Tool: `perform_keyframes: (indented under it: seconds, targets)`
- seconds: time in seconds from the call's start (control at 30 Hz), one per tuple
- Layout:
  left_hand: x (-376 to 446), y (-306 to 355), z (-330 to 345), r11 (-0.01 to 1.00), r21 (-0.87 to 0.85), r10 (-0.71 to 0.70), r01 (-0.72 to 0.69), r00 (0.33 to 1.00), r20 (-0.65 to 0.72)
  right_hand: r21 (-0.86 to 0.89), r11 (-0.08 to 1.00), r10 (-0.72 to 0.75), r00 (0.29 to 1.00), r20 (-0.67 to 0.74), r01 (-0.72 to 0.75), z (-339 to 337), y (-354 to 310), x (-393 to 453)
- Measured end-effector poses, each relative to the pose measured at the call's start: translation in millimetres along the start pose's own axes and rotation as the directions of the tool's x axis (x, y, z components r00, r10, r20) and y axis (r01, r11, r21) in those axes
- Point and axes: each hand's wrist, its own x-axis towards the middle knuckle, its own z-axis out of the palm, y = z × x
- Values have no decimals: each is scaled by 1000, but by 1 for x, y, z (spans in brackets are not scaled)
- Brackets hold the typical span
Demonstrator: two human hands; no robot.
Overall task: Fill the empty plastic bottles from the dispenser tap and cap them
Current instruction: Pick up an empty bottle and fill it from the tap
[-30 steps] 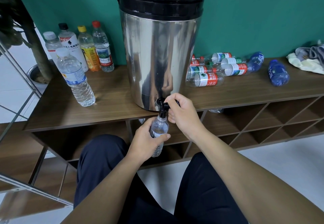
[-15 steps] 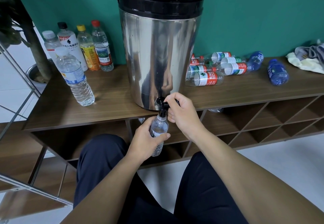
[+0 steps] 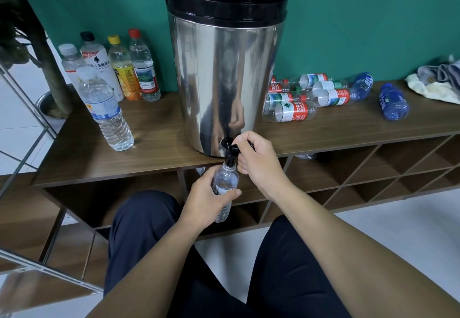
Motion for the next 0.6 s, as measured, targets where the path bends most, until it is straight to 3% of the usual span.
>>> perform_keyframes:
  seconds: [0.6]
  targets:
    - [-1, 2, 0, 1000, -12, -3, 3, 1000, 4, 7, 1000, -1, 1000, -5, 1, 2, 0, -1]
